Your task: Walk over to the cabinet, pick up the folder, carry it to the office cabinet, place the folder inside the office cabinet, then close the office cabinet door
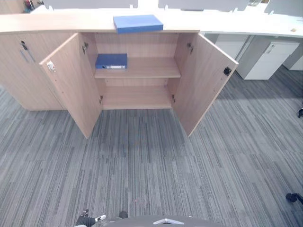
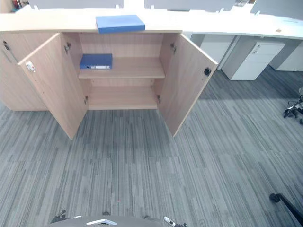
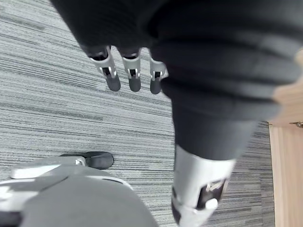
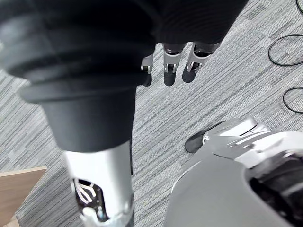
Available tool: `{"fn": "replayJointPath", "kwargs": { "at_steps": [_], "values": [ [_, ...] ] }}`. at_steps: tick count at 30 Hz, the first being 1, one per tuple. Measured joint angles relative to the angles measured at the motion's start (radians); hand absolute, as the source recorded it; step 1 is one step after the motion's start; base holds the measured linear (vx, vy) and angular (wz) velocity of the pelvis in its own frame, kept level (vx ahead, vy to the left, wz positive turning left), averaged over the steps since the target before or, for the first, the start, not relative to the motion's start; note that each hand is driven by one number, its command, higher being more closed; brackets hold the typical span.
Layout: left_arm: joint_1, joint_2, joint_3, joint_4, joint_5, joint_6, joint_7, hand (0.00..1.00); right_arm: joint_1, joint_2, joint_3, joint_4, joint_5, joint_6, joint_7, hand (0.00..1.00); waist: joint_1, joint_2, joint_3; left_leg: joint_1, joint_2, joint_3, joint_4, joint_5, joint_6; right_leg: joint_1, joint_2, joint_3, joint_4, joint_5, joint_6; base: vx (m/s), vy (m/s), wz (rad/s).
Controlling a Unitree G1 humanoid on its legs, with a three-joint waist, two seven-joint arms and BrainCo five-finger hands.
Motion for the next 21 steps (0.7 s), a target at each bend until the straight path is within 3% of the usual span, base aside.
{"fn": "replayJointPath", "kwargs": {
  "at_steps": [11, 21],
  "values": [
    [-0.025, -0.003, -0.01, 0.03, 0.055, -0.006, 0.0, 0.0, -0.066, 0.004, -0.006, -0.001, -0.009, -0.003, 0.0, 0.0, -0.014, 0.015, 0.027, 0.031, 0.002, 0.022, -0.009, 0.005, -0.006, 0.029, 0.0, -0.024, -0.004, 0.004, 0.003, -0.04, -0.018, -0.01],
    [-0.024, 0.001, -0.021, 0.031, 0.065, -0.006, 0.023, 0.0, -0.067, 0.0, 0.015, 0.0, -0.009, -0.001, 0.001, 0.0, -0.012, 0.009, 0.033, 0.023, 0.001, 0.049, -0.01, -0.001, 0.0, 0.027, -0.005, -0.046, -0.035, -0.001, 0.0, -0.08, -0.002, -0.06]
  ]
}}
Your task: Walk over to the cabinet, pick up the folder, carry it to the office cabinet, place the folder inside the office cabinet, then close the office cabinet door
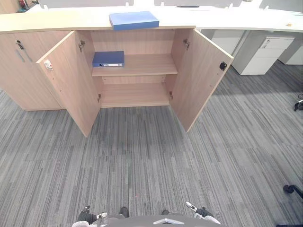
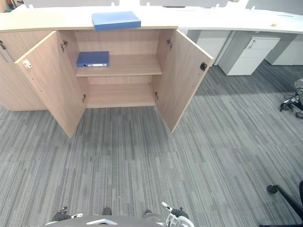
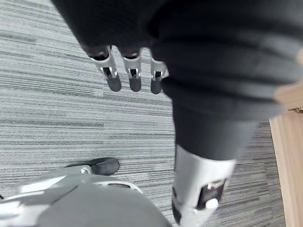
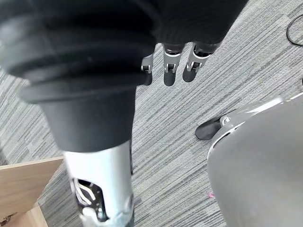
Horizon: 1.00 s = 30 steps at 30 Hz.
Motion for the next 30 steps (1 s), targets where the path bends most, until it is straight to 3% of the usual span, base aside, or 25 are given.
{"fn": "replayJointPath", "kwargs": {
  "at_steps": [8, 12, 16, 19, 20, 23, 25, 26, 28, 29, 30],
  "values": [
    [-0.003, 0.002, -0.001, 0.0, 0.01, 0.0, 0.005, 0.0, -0.018, -0.006, 0.032, 0.004, -0.024, 0.002, 0.004, 0.0, 0.01, -0.006, 0.009, 0.0, -0.006, 0.042, 0.001, -0.018, 0.002, -0.018, -0.008, 0.025, -0.009, 0.034, 0.007, 0.09, 0.015, -0.15],
    [-0.016, 0.003, -0.003, -0.003, 0.01, 0.0, 0.004, 0.0, -0.049, 0.0, 0.039, 0.004, -0.039, 0.003, 0.006, 0.0, 0.014, -0.006, 0.034, 0.009, -0.012, 0.058, 0.007, -0.048, 0.007, -0.028, -0.023, 0.029, 0.019, 0.008, 0.023, 0.1, 0.013, -0.12],
    [-0.029, 0.004, -0.022, -0.009, 0.009, 0.0, 0.004, 0.0, -0.054, 0.003, 0.038, -0.01, -0.039, 0.003, 0.006, 0.0, 0.025, -0.011, 0.058, 0.008, -0.033, 0.051, 0.051, -0.106, 0.028, -0.128, -0.069, 0.024, 0.289, -0.092, 0.056, 0.1, 0.065, 0.06],
    [-0.04, 0.005, -0.022, -0.012, 0.008, 0.003, 0.005, 0.0, -0.051, 0.019, 0.037, -0.056, -0.036, -0.007, 0.007, 0.0, 0.029, 0.0, 0.084, 0.013, -0.025, 0.029, 0.167, -0.189, 0.057, -0.287, -0.101, 0.023, 0.675, -0.095, 0.035, 0.13, 0.082, 0.15],
    [-0.045, 0.006, -0.021, -0.016, 0.007, 0.004, 0.01, 0.0, -0.051, 0.022, 0.038, -0.061, -0.036, -0.018, 0.007, 0.0, 0.029, -0.009, 0.082, 0.029, -0.02, 0.017, 0.181, -0.219, 0.067, -0.328, -0.096, 0.02, 0.753, -0.151, 0.033, 0.2, 0.058, 0.24],
    [-0.049, 0.005, -0.02, -0.015, 0.007, 0.007, 0.017, 0.0, -0.055, 0.018, 0.058, -0.061, -0.034, -0.025, 0.007, 0.0, 0.026, -0.004, 0.082, 0.067, 0.006, -0.002, 0.167, -0.242, 0.059, -0.392, -0.067, -0.055, 0.737, -0.222, 0.014, 0.25, 0.021, 0.15],
    [-0.065, 0.004, -0.02, -0.012, 0.006, 0.008, 0.017, 0.0, -0.067, 0.018, 0.058, -0.062, -0.033, -0.033, 0.007, 0.0, 0.012, 0.003, 0.082, 0.089, 0.034, -0.015, 0.136, -0.248, 0.042, -0.446, -0.012, -0.107, 0.576, -0.203, -0.019, 0.37, -0.037, 0.28],
    [-0.074, 0.004, -0.02, -0.011, 0.007, 0.008, 0.017, 0.0, -0.071, 0.017, 0.057, -0.062, -0.033, -0.034, 0.007, 0.0, 0.003, 0.004, 0.082, 0.103, 0.043, -0.031, 0.123, -0.255, 0.024, -0.468, 0.024, -0.109, 0.479, -0.158, -0.04, 0.44, -0.101, 0.48],
    [-0.076, 0.003, -0.018, -0.011, 0.007, 0.008, 0.017, 0.0, -0.065, 0.018, 0.055, -0.067, -0.033, -0.034, 0.007, 0.0, -0.008, 0.004, 0.082, 0.142, 0.052, -0.059, 0.116, -0.278, -0.016, -0.46, 0.063, -0.09, 0.373, -0.066, -0.08, 0.5, -0.155, 0.64],
    [-0.078, -0.003, -0.002, -0.011, 0.007, 0.007, 0.017, 0.0, -0.054, 0.018, 0.047, -0.071, -0.031, -0.035, 0.007, 0.0, -0.014, 0.003, 0.081, 0.177, 0.055, -0.073, 0.124, -0.297, -0.049, -0.433, 0.074, -0.086, 0.339, 0.049, -0.124, 0.44, -0.179, 0.57],
    [-0.085, -0.023, 0.017, -0.009, 0.007, 0.008, 0.018, 0.0, -0.061, 0.013, 0.035, -0.072, -0.032, -0.034, 0.008, 0.0, -0.014, 0.022, 0.08, 0.186, 0.079, -0.078, 0.137, -0.306, -0.063, -0.422, 0.085, -0.104, 0.362, 0.029, -0.124, 0.52, -0.226, 0.57]
  ]
}}
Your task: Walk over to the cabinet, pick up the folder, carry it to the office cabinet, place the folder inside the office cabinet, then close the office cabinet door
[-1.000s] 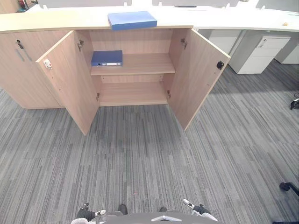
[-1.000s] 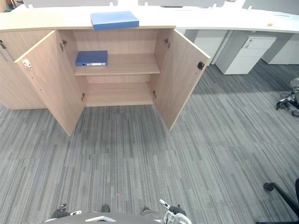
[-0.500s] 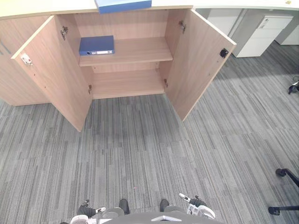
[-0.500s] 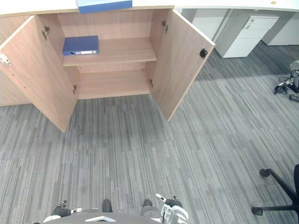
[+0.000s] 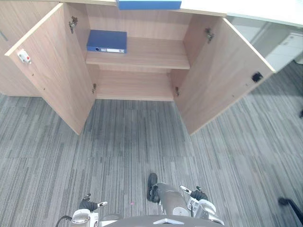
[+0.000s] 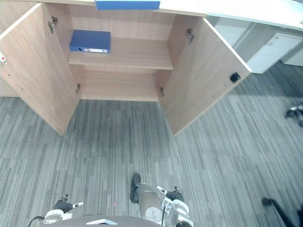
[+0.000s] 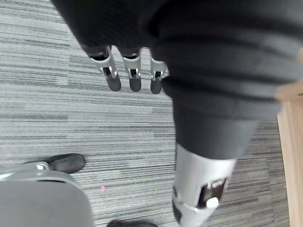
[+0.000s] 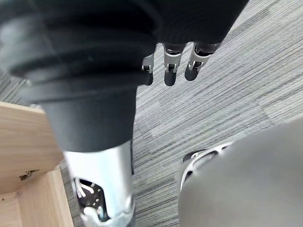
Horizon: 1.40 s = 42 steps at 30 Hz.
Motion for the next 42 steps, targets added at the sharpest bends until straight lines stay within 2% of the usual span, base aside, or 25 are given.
{"fn": "replayJointPath", "kwargs": {
  "at_steps": [1, 3, 4, 5, 6, 7, 9, 11, 13, 15, 17, 18, 19, 20, 22, 24, 27, 29, 31, 33, 34, 36, 38, 40, 42],
  "values": [
    [-0.001, -0.026, 0.023, -0.008, 0.0, -0.006, 0.0, 0.0, 0.0, -0.007, -0.001, -0.011, -0.007, 0.0, 0.0, 0.0, 0.008, 0.029, -0.005, -0.036, 0.022, 0.009, 0.078, 0.009, -0.022, 0.015, 0.009, -0.016, -0.002, -0.027, -0.014, 0.49, -0.236, 0.26],
    [-0.001, -0.058, 0.084, -0.041, 0.0, -0.012, -0.001, 0.0, 0.002, -0.007, 0.001, -0.022, -0.008, 0.001, 0.0, 0.0, 0.012, 0.052, 0.0, -0.129, 0.048, 0.036, 0.316, 0.027, -0.038, 0.074, 0.021, -0.024, -0.038, -0.058, -0.025, 0.53, -0.242, 0.2],
    [-0.001, -0.078, 0.127, -0.049, -0.001, -0.012, -0.001, 0.0, 0.009, -0.012, 0.005, -0.037, -0.007, 0.004, 0.0, 0.0, 0.012, 0.064, 0.003, -0.228, 0.094, 0.052, 0.565, 0.057, -0.03, 0.139, 0.037, -0.026, -0.077, -0.074, -0.032, 0.58, -0.23, 0.05],
    [0.003, -0.091, 0.157, -0.07, -0.011, -0.012, -0.002, 0.0, 0.025, -0.012, 0.016, -0.055, -0.006, 0.008, -0.002, 0.0, 0.023, 0.065, 0.009, -0.294, 0.142, 0.083, 0.773, 0.05, -0.027, 0.211, 0.061, -0.013, -0.111, -0.09, -0.045, 0.47, -0.187, -0.07],
    [0.003, -0.093, 0.163, -0.08, -0.021, -0.013, -0.001, 0.0, 0.032, -0.012, 0.028, -0.059, -0.006, 0.007, -0.002, 0.0, 0.031, 0.067, 0.009, -0.318, 0.163, 0.101, 0.843, 0.041, -0.023, 0.247, 0.067, -0.005, -0.122, -0.1, -0.047, 0.34, -0.129, -0.34],
    [0.002, -0.091, 0.162, -0.092, -0.038, -0.014, -0.001, 0.0, 0.034, -0.01, 0.043, -0.057, -0.005, 0.008, -0.002, 0.0, 0.045, 0.044, 0.014, -0.367, 0.19, 0.133, 0.921, 0.019, -0.022, 0.297, 0.07, 0.012, -0.133, -0.117, -0.051, 0.34, -0.13, -0.47],
    [0.001, -0.094, 0.161, -0.119, -0.039, -0.017, -0.002, 0.0, 0.032, -0.001, 0.044, -0.061, -0.004, 0.015, -0.002, 0.0, 0.06, 0.036, 0.011, -0.445, 0.209, 0.173, 0.916, -0.001, -0.013, 0.349, 0.07, 0.046, -0.161, -0.139, -0.048, 0.38, -0.107, -0.54],
    [-0.007, -0.107, 0.165, -0.124, -0.042, -0.025, -0.003, 0.0, 0.029, 0.002, 0.038, -0.065, 0.001, 0.017, -0.003, 0.0, 0.068, 0.038, 0.01, -0.519, 0.211, 0.215, 0.801, -0.012, -0.001, 0.394, 0.064, 0.084, -0.186, -0.151, -0.036, 0.27, 0.032, -0.54],
    [-0.016, -0.111, 0.165, -0.123, -0.047, -0.026, -0.004, 0.0, 0.03, 0.006, 0.037, -0.069, 0.002, 0.017, -0.004, 0.0, 0.077, 0.033, 0.01, -0.546, 0.177, 0.232, 0.614, -0.009, -0.005, 0.43, 0.043, 0.11, -0.208, -0.161, -0.017, 0.34, 0.122, -0.39],
    [-0.02, -0.114, 0.163, -0.123, -0.048, -0.026, -0.005, 0.0, 0.035, 0.013, 0.024, -0.069, 0.002, 0.017, -0.005, 0.0, 0.078, 0.027, 0.003, -0.562, 0.125, 0.227, 0.415, 0.039, -0.008, 0.467, 0.014, 0.132, -0.236, -0.181, 0.017, 0.37, 0.208, -0.34],
    [-0.019, -0.115, 0.164, -0.122, -0.052, -0.027, -0.005, 0.0, 0.041, 0.017, 0.024, -0.064, 0.002, 0.018, -0.005, 0.0, 0.086, 0.022, -0.009, -0.557, 0.095, 0.21, 0.334, 0.148, 0.039, 0.488, -0.006, 0.164, -0.246, -0.211, 0.053, 0.37, 0.273, -0.49],
    [-0.016, -0.112, 0.169, -0.12, -0.054, -0.026, -0.007, 0.0, 0.049, 0.031, 0.023, -0.06, 0.001, 0.019, -0.004, 0.0, 0.094, 0.003, -0.041, -0.556, 0.071, 0.219, 0.342, 0.178, 0.067, 0.485, -0.035, 0.193, -0.244, -0.226, 0.073, 0.42, 0.312, -0.67],
    [-0.016, -0.105, 0.177, -0.119, -0.055, -0.025, -0.009, 0.0, 0.056, 0.048, 0.022, -0.056, -0.003, 0.019, -0.004, 0.0, 0.095, -0.029, -0.058, -0.545, 0.057, 0.253, 0.356, 0.142, 0.071, 0.475, -0.061, 0.216, -0.215, -0.23, 0.079, 0.54, 0.352, -0.64],
    [-0.015, -0.104, 0.18, -0.117, -0.055, -0.024, -0.009, 0.0, 0.056, 0.054, 0.022, -0.057, -0.006, 0.018, -0.004, 0.0, 0.096, -0.037, -0.06, -0.529, 0.055, 0.272, 0.356, 0.136, 0.082, 0.466, -0.071, 0.222, -0.183, -0.23, 0.079, 0.44, 0.273, -0.62],
    [-0.016, -0.103, 0.178, -0.108, -0.056, -0.017, -0.018, 0.0, 0.054, 0.06, 0.022, -0.058, -0.008, 0.018, -0.003, 0.0, 0.1, -0.047, -0.063, -0.453, 0.044, 0.309, 0.347, 0.098, 0.112, 0.402, -0.087, 0.239, 0.031, -0.225, 0.09, 0.4, 0.259, -0.46],
    [-0.017, -0.094, 0.151, -0.098, -0.056, -0.009, -0.021, 0.0, 0.048, 0.059, 0.031, -0.066, -0.012, 0.016, -0.001, 0.0, 0.088, -0.04, -0.056, -0.366, 0.021, 0.311, 0.312, 0.054, 0.117, 0.255, -0.122, 0.234, 0.394, -0.21, 0.167, 0.35, 0.187, -0.16],
    [-0.017, -0.09, 0.151, -0.079, -0.057, -0.006, -0.02, 0.0, 0.049, 0.059, 0.041, -0.092, -0.019, 0.015, -0.001, 0.0, 0.082, -0.042, -0.058, -0.282, 0.009, 0.309, 0.27, 0.033, 0.113, 0.137, -0.144, 0.175, 0.568, -0.26, 0.137, 0.3, 0.059, 0.11],
    [-0.016, -0.092, 0.152, -0.071, -0.057, -0.002, -0.019, 0.0, 0.041, 0.058, 0.042, -0.095, -0.027, 0.013, -0.001, 0.0, 0.071, -0.035, -0.055, -0.201, 0.009, 0.295, 0.199, 0.04, 0.102, 0.071, -0.146, 0.092, 0.493, -0.3, 0.101, 0.29, -0.024, 0.23],
    [-0.019, -0.094, 0.151, -0.068, -0.057, -0.001, -0.018, 0.0, 0.038, 0.057, 0.041, -0.096, -0.027, 0.012, -0.001, 0.0, 0.063, -0.033, -0.055, -0.167, 0.013, 0.276, 0.158, 0.045, 0.085, 0.028, -0.131, 0.065, 0.352, -0.296, 0.087, 0.3, -0.117, 0.34],
    [-0.02, -0.093, 0.152, -0.059, -0.056, 0.0, -0.017, 0.0, 0.038, 0.054, 0.04, -0.094, -0.027, 0.012, -0.001, 0.0, 0.057, -0.032, -0.055, -0.143, 0.016, 0.247, 0.137, 0.042, 0.048, 0.02, -0.103, 0.085, 0.158, -0.224, 0.068, 0.33, -0.222, 0.53],
    [-0.018, -0.093, 0.16, -0.055, -0.056, 0.0, -0.017, 0.0, 0.049, 0.054, 0.037, -0.092, -0.026, 0.012, -0.001, 0.0, 0.051, -0.038, -0.055, -0.124, 0.008, 0.206, 0.134, 0.025, 0.014, 0.04, -0.097, 0.113, 0.07, -0.071, 0.062, 0.35, -0.233, 0.55],
    [-0.016, -0.133, 0.161, -0.03, -0.056, -0.001, -0.014, 0.0, 0.054, 0.011, 0.03, -0.073, -0.027, 0.014, -0.001, 0.0, 0.053, 0.016, -0.072, -0.111, 0.049, 0.179, 0.132, 0.024, -0.001, 0.063, -0.075, 0.066, 0.091, -0.122, 0.051, 0.34, -0.226, 0.56],
    [-0.022, -0.151, 0.162, -0.032, -0.053, -0.001, -0.013, 0.0, 0.051, -0.014, 0.02, -0.055, -0.027, 0.016, -0.002, 0.0, 0.045, 0.054, -0.069, -0.146, 0.088, 0.143, 0.218, 0.032, -0.013, 0.1, -0.068, 0.011, 0.084, -0.157, 0.032, 0.3, -0.226, 0.59],
    [-0.027, -0.159, 0.165, -0.04, -0.052, -0.001, -0.014, 0.0, 0.055, -0.02, 0.02, -0.052, -0.025, 0.02, -0.003, 0.0, 0.049, 0.059, -0.067, -0.225, 0.134, 0.131, 0.41, 0.048, -0.029, 0.166, -0.056, -0.015, 0.042, -0.17, 0.02, 0.25, -0.227, 0.45],
    [-0.025, -0.159, 0.164, -0.056, -0.052, -0.005, -0.013, 0.0, 0.068, -0.017, 0.022, -0.051, -0.023, 0.02, -0.003, 0.0, 0.064, 0.054, -0.065, -0.267, 0.173, 0.16, 0.54, 0.034, -0.022, 0.24, -0.048, -0.035, -0.006, -0.173, 0.012, 0.19, -0.136, 0.15]
  ]
}}
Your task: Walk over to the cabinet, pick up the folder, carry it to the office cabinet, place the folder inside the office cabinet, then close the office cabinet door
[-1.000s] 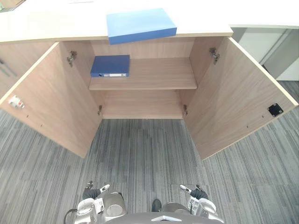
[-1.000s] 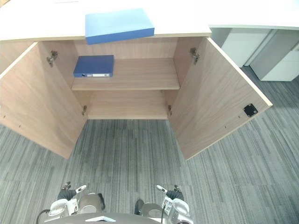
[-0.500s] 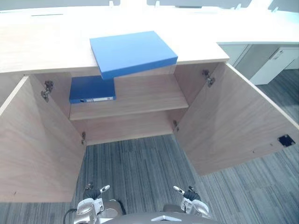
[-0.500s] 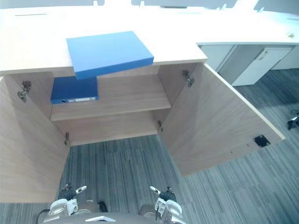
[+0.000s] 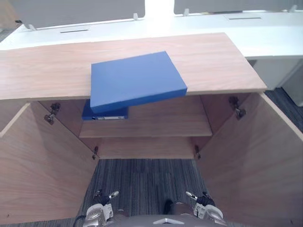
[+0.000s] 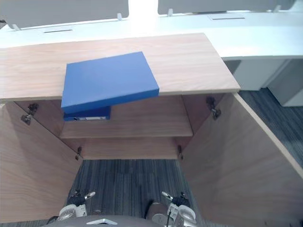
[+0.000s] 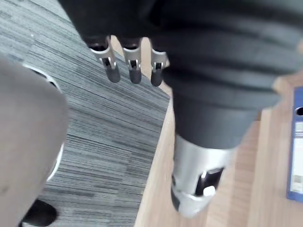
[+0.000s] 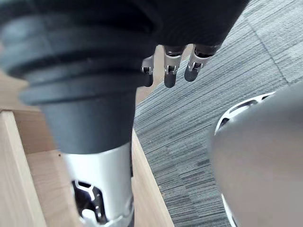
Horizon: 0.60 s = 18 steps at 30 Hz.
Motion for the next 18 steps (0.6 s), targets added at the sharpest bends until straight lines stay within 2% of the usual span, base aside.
{"fn": "replayJointPath", "kwargs": {
  "at_steps": [2, 5, 6, 9, 13, 18],
  "values": [
    [0.005, -0.003, -0.002, -0.019, 0.0, -0.003, 0.0, 0.0, 0.003, 0.002, 0.0, 0.0, 0.02, 0.001, 0.0, 0.0, 0.006, -0.003, -0.001, -0.029, 0.008, 0.034, 0.007, -0.008, 0.011, 0.038, 0.003, -0.001, -0.031, -0.001, -0.001, 0.13, -0.036, -0.02],
    [0.001, 0.0, -0.003, -0.022, 0.001, -0.007, 0.0, 0.0, 0.003, 0.004, 0.0, -0.001, 0.028, 0.001, -0.001, 0.0, 0.005, -0.007, -0.002, -0.082, -0.005, 0.048, -0.141, -0.002, 0.011, 0.043, 0.001, 0.01, -0.046, 0.003, 0.012, 0.14, 0.083, -0.14],
    [-0.001, -0.001, -0.003, -0.019, 0.005, -0.007, 0.0, 0.0, 0.004, 0.004, -0.001, -0.003, 0.028, 0.001, -0.001, 0.0, 0.003, -0.006, -0.002, -0.081, -0.026, 0.047, -0.272, 0.08, 0.016, 0.043, -0.001, 0.02, -0.045, 0.003, 0.031, 0.1, 0.156, -0.2],
    [-0.001, 0.033, -0.003, -0.017, 0.017, -0.009, -0.004, 0.0, 0.015, 0.041, 0.0, -0.001, 0.026, 0.001, -0.002, 0.0, 0.0, -0.063, -0.02, -0.031, -0.086, 0.059, -0.355, 0.108, 0.038, 0.067, -0.026, 0.05, -0.102, 0.033, 0.071, 0.1, 0.14, -0.1],
    [0.005, 0.053, -0.006, -0.012, 0.027, -0.007, -0.007, 0.0, 0.031, 0.066, -0.001, 0.0, 0.02, 0.001, -0.002, 0.0, -0.001, -0.088, -0.03, 0.026, -0.121, 0.086, -0.412, 0.115, 0.048, 0.119, -0.043, 0.066, -0.175, 0.066, 0.089, 0.04, 0.113, -0.12],
    [0.017, 0.056, -0.049, -0.013, 0.045, -0.007, -0.006, 0.0, 0.044, 0.066, -0.001, -0.001, 0.015, 0.001, -0.002, 0.0, 0.0, -0.084, -0.049, 0.077, -0.157, 0.103, -0.504, 0.155, 0.059, 0.136, -0.052, 0.081, -0.212, 0.086, 0.099, 0.0, 0.047, -0.07]
  ]
}}
